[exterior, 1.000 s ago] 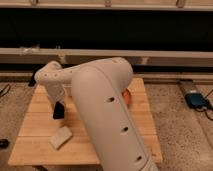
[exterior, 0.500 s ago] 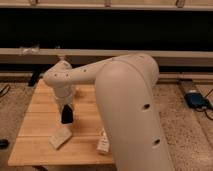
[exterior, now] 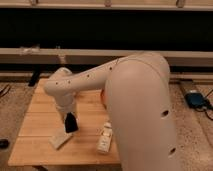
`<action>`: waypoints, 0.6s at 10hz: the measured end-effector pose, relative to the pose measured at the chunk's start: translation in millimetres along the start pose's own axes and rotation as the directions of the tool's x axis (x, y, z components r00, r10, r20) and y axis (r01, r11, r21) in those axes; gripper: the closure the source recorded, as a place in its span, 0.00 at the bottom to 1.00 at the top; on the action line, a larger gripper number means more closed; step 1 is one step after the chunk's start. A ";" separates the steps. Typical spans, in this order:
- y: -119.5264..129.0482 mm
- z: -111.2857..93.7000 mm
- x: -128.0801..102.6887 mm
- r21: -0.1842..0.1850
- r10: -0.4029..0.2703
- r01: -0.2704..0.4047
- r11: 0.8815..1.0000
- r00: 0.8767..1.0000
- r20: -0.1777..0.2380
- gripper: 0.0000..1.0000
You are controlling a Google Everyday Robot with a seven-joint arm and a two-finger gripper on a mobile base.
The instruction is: Place the eraser on the white sponge
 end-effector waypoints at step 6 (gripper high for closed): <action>31.0 17.5 13.7 0.009 -0.071 0.071 0.997 0.997 0.004 0.90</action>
